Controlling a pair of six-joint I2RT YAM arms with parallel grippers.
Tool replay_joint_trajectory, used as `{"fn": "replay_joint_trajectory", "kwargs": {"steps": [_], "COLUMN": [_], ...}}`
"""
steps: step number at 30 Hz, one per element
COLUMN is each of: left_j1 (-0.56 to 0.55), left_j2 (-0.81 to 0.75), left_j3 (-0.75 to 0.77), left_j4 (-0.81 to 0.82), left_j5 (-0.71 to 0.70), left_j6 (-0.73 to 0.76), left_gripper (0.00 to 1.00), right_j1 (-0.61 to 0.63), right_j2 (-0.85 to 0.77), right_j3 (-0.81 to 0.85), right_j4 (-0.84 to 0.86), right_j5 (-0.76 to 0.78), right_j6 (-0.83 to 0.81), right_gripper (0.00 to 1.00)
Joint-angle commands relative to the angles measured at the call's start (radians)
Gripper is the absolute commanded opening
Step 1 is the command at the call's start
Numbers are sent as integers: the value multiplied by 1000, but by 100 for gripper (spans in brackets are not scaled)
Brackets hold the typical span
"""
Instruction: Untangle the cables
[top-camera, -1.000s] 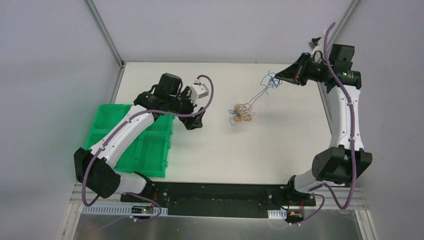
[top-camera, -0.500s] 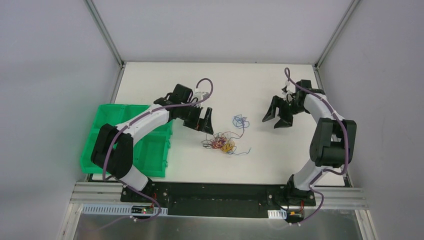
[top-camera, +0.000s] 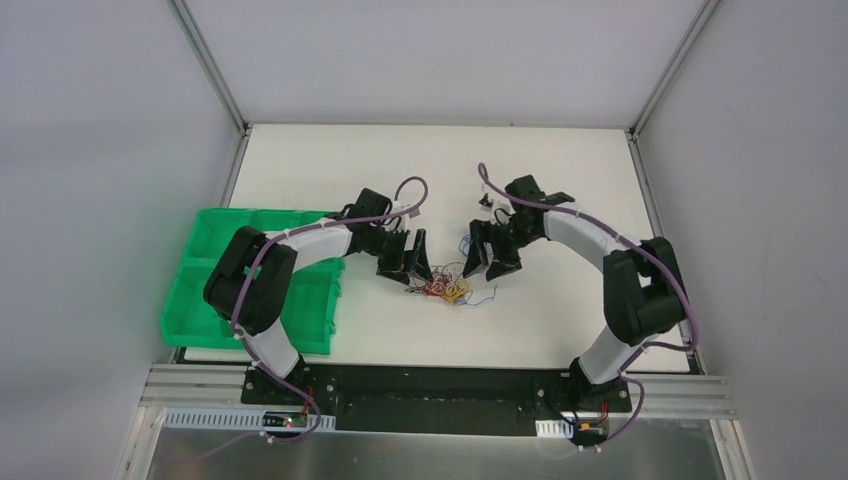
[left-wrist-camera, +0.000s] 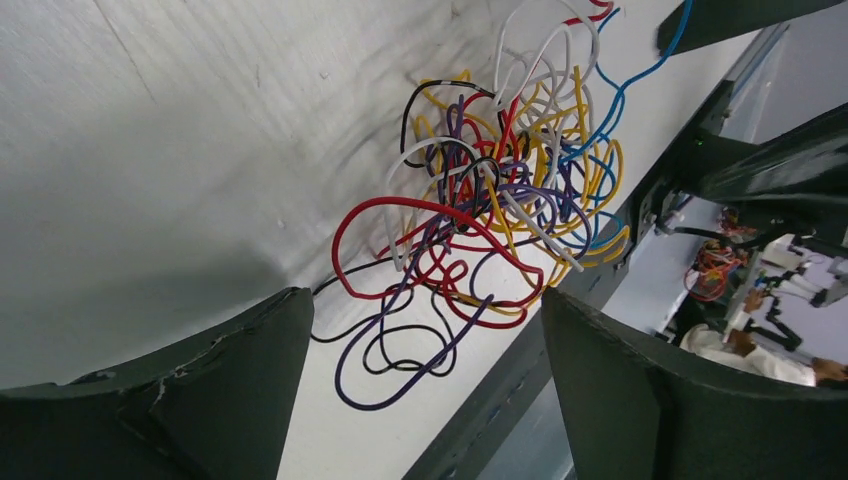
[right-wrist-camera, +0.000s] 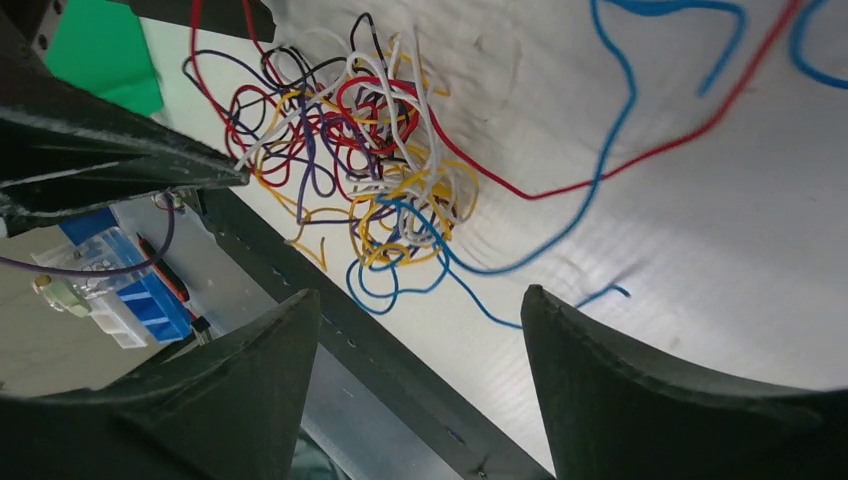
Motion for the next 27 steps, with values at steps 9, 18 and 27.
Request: {"fn": "replay_joint_trajectory", "kwargs": {"steps": [9, 18, 27], "left_j1": [-40, 35, 253], "left_j2": [114, -22, -292], "left_j3": [-90, -68, 7], "left_j4": [332, 146, -99], "left_j5": [99, 72, 3], "left_j6": [-247, -124, 85], "left_gripper": [71, 0, 0], "right_j1": [139, -17, -461], "right_j2": [195, 74, -58], "right_j3": [-33, -87, -92], "right_j4": [226, 82, -150], "right_j5": [34, 139, 262], "right_j6": [143, 21, -320], "right_gripper": [45, 22, 0]}}
